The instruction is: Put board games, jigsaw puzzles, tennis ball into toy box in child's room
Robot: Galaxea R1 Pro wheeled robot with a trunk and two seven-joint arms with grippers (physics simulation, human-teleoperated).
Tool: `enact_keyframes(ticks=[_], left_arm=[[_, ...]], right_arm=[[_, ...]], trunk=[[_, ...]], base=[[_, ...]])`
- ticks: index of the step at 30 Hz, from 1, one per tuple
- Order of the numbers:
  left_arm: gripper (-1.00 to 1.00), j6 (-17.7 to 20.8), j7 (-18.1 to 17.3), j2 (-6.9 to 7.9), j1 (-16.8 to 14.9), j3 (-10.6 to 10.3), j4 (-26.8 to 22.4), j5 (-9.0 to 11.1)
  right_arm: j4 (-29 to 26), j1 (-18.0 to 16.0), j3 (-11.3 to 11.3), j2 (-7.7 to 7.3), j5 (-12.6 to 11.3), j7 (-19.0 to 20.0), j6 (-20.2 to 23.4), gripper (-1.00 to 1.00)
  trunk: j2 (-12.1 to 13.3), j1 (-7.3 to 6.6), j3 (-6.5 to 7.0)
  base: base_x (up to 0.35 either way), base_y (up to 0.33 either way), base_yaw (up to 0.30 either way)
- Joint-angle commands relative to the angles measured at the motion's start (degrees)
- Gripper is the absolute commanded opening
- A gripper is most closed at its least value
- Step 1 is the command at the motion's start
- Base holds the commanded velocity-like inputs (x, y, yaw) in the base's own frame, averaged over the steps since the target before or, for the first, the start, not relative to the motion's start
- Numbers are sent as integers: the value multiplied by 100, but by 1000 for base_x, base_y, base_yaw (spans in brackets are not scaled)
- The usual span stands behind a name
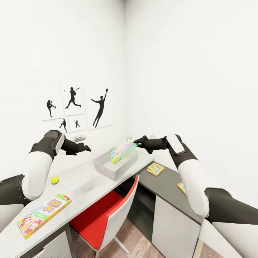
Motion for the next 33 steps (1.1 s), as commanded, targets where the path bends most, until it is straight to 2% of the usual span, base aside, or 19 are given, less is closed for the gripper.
enact_keyframes(ticks=[1,11,28,33], left_arm=[[100,19,-43,-6,-3,43,-4,-63],[100,19,-52,-38,-3,38,-6,-63],[100,19,-88,-37,-3,39,-132,-61],[100,26,-95,-37,-3,39,-196,-57]], right_arm=[[-5,-2,-38,7,-77,-50,25,-100],[-5,-2,-34,7,-76,-50,24,-100],[-5,-2,-33,5,-74,-50,32,-100],[-5,-2,-33,0,-74,-50,33,-100]], trunk=[[-5,3,-6],[-5,3,-33],[-5,3,-79],[-5,3,-93]], base=[[75,-69,282],[130,-186,282],[28,-17,282],[107,-143,282]])
